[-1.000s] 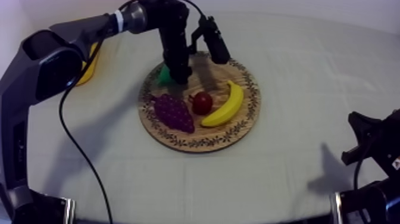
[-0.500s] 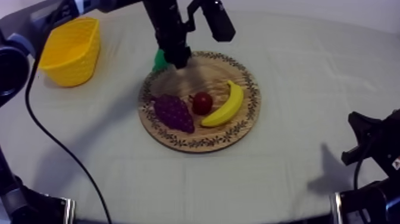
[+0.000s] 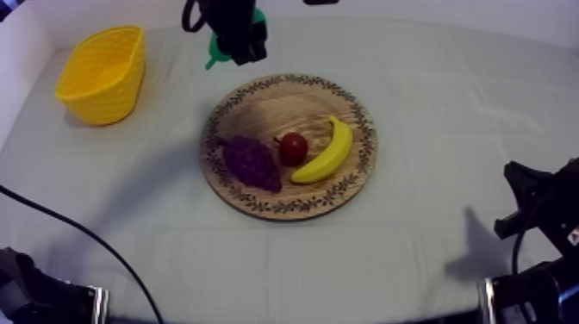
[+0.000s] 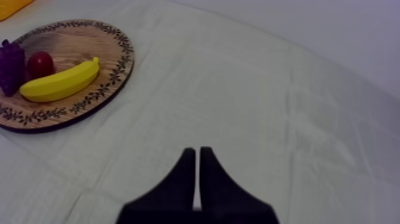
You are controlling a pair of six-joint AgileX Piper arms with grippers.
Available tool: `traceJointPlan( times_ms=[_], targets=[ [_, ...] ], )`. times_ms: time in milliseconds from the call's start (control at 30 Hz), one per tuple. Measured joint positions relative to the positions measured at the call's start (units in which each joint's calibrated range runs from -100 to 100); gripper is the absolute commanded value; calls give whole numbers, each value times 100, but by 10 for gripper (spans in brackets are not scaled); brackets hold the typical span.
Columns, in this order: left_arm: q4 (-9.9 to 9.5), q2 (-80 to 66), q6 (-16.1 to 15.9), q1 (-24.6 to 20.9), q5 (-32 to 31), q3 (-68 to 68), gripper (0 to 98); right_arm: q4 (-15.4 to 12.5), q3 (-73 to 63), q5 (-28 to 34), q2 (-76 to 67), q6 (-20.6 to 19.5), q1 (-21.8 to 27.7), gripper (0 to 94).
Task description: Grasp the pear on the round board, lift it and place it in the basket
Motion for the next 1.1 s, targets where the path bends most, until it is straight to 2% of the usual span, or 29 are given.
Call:
traceJointPlan(
  times_ms=[200, 433, 733, 1100],
  targets=[
    [-37, -96, -51, -129, 33, 127, 514, 0, 0, 0, 0, 0, 0, 4],
    [-77, -82, -173, -518, -180, 446, 515, 0, 0, 0, 0, -6, 0, 4],
    [-147, -90, -393, -1367, -481, 617, 504, 0, 0, 0, 0, -6, 0, 4],
    [-163, 175, -605, -2569, -527, 89, 484, 0, 0, 0, 0, -8, 0, 4]
  ],
)
